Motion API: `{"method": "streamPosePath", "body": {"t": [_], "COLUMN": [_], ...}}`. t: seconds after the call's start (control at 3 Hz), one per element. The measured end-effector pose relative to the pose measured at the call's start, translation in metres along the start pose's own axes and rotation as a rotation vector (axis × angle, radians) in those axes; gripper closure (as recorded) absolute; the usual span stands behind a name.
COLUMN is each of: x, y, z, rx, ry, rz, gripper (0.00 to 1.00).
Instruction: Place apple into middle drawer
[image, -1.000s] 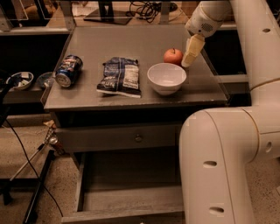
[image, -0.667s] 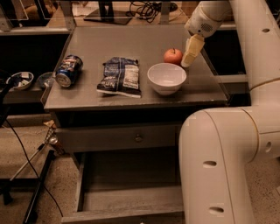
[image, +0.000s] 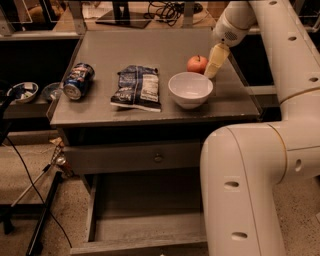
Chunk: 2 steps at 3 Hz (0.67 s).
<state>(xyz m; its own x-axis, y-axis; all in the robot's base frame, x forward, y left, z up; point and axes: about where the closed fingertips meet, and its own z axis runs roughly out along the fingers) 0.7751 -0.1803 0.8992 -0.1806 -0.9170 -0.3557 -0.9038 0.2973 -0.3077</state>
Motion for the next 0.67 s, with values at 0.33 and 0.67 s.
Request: {"method": "streamPosePath", "body": {"t": [0.33,0.67], "x": [0.0,-0.019], "y": [0.0,0.004], "z": [0.001,0.008], "rx": [0.0,-0.017], "ry": [-0.001,-0.018], "rz": [0.001,-0.029], "gripper": [0.0,0.0]}}
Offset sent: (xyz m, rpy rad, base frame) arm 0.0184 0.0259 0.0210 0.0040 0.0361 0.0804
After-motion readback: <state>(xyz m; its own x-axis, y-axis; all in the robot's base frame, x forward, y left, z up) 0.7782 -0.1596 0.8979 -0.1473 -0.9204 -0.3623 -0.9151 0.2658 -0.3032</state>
